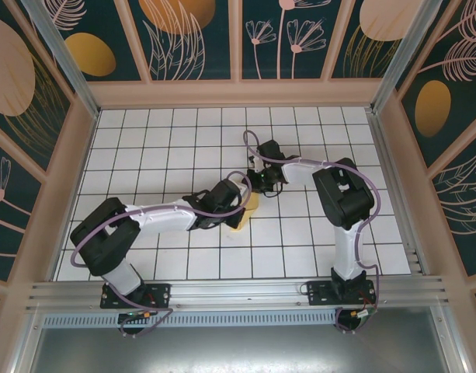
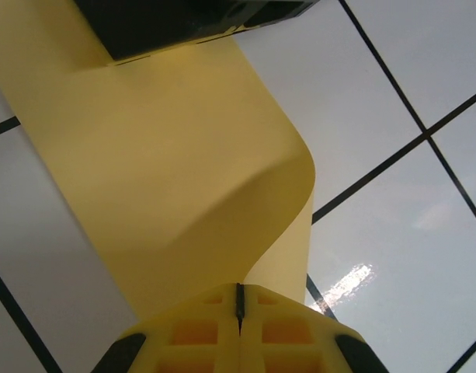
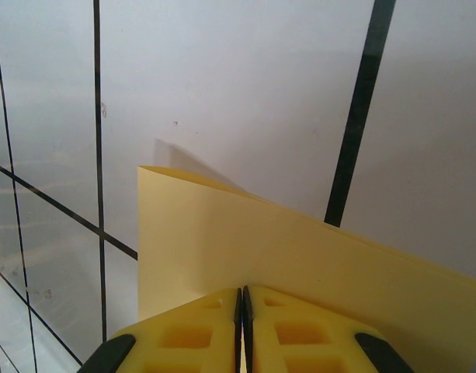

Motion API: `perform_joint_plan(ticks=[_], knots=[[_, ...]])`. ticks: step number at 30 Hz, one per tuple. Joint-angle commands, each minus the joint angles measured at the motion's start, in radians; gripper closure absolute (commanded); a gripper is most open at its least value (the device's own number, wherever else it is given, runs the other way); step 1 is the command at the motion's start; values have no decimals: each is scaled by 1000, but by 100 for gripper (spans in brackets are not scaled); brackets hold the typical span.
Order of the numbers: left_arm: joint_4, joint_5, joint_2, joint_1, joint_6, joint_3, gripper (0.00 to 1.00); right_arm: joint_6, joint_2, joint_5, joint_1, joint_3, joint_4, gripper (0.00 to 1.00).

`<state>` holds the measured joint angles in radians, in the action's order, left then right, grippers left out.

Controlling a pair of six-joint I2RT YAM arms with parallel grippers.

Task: Fold a paper plane with a square sheet of paper (pick it up from the middle)
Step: Third fold the triangle at the center of the table.

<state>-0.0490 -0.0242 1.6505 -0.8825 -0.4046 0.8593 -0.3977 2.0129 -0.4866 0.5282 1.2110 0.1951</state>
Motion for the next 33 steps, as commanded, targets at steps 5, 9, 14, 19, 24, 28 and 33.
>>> perform_joint_plan(ticks=[5,9,14,19,24,28,33], knots=[[-54,111,36,6,-7,45,100,14,11,25,13,-4,47,87],[-68,124,44,6,-8,55,100,15,8,26,13,-5,49,87],[-84,144,57,8,-4,71,100,10,1,28,13,-13,44,87],[-86,167,87,7,5,77,100,8,1,26,13,-16,41,87],[-91,180,96,9,9,85,100,5,-4,26,13,-22,38,87],[-90,189,108,9,12,97,100,0,-8,25,13,-27,33,87],[-84,188,115,10,11,92,100,-7,-16,26,13,-35,27,87]])
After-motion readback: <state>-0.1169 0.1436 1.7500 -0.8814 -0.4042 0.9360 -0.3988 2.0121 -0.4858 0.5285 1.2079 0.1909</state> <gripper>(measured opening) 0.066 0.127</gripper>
